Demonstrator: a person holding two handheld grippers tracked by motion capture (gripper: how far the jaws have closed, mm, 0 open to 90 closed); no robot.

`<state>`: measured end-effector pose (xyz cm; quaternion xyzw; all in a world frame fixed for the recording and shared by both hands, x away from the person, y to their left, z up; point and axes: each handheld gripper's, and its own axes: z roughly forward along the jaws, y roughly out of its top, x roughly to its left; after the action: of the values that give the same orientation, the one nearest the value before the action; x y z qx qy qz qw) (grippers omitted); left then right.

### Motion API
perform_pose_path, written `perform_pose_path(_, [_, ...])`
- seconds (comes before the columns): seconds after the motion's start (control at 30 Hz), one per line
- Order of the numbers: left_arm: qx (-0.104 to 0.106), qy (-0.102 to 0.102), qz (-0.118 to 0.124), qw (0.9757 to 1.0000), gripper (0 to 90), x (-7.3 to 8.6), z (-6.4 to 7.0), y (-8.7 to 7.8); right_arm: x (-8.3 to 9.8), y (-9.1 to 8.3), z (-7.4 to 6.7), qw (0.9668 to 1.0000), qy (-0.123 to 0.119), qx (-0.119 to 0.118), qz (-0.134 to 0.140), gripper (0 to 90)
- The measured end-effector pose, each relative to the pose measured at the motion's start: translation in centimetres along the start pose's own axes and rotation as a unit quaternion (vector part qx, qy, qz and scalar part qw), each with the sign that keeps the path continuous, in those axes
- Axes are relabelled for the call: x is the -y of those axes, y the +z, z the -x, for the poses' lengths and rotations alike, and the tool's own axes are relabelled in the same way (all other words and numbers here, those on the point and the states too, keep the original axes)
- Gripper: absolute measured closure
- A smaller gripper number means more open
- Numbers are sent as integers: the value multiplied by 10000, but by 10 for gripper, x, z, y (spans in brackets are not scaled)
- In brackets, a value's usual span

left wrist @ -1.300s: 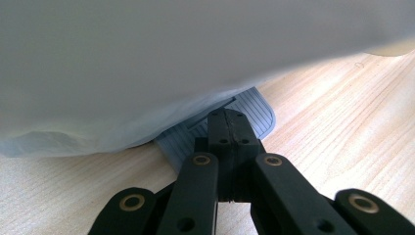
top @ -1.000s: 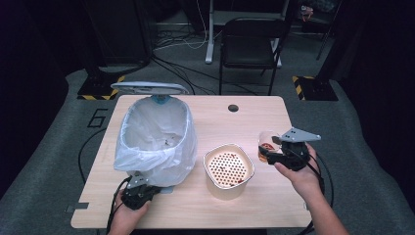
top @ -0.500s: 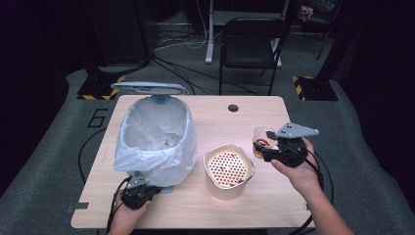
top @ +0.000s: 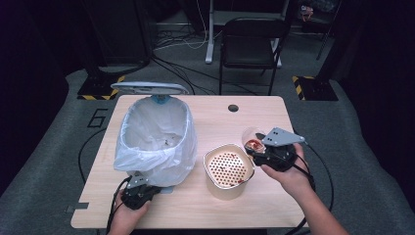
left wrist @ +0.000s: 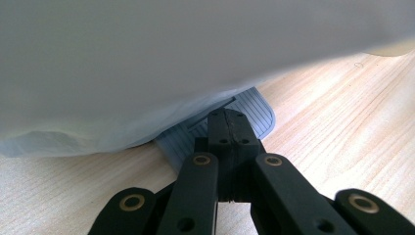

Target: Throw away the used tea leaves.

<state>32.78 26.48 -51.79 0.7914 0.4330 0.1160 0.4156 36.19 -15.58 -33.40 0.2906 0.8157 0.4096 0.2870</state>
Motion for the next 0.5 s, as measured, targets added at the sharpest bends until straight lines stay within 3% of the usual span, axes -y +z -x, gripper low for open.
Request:
perform_pose_path(0.23, [2,3,-1,10000,900,0,0,0,-2,5,-8,9999,-106,-58,6,456])
perform_pose_path(0.5, [1,4,-3,10000,900,0,0,0,-4,11,-20,9980,-622,122,6,462])
